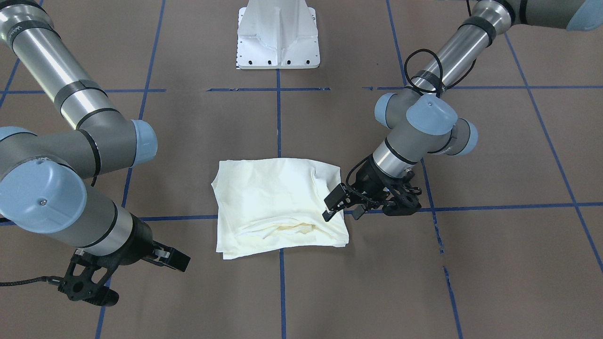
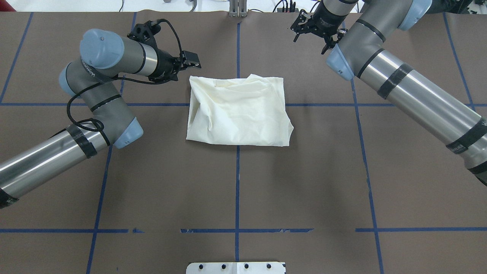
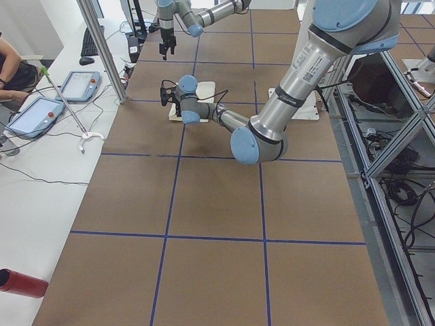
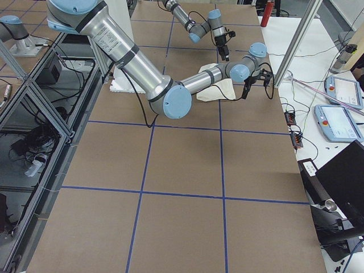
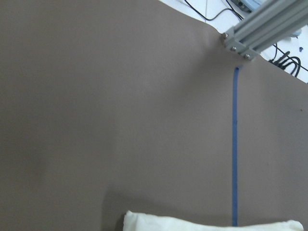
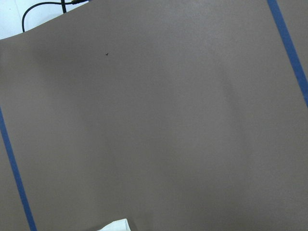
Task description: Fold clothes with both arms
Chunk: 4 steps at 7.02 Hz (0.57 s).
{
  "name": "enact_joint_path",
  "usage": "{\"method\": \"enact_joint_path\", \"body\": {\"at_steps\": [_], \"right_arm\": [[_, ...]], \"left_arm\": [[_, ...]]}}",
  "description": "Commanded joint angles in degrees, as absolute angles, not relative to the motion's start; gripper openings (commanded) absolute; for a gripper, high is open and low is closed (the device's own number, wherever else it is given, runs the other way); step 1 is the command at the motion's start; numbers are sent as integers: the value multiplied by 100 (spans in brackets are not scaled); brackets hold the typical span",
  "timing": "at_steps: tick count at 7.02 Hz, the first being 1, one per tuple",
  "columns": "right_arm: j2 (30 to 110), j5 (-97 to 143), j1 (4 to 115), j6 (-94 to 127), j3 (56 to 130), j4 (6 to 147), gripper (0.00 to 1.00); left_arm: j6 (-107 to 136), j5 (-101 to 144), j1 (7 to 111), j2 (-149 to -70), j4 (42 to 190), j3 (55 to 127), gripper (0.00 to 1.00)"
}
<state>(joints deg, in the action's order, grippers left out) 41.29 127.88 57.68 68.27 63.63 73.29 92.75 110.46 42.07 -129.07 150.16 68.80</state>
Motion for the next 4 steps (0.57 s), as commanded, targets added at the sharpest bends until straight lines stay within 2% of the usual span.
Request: {"method": "enact_joint_path", "body": {"at_steps": [1, 4], "right_arm": [[4131, 12788, 5818, 6724, 6372, 7400, 100], [4122, 12788, 5827, 6724, 6381, 7426, 100]], "left_arm": [[9983, 11030, 3781, -12902, 15363, 6873, 100], [9845, 11326, 3744, -12964, 15355, 6662, 100]]}}
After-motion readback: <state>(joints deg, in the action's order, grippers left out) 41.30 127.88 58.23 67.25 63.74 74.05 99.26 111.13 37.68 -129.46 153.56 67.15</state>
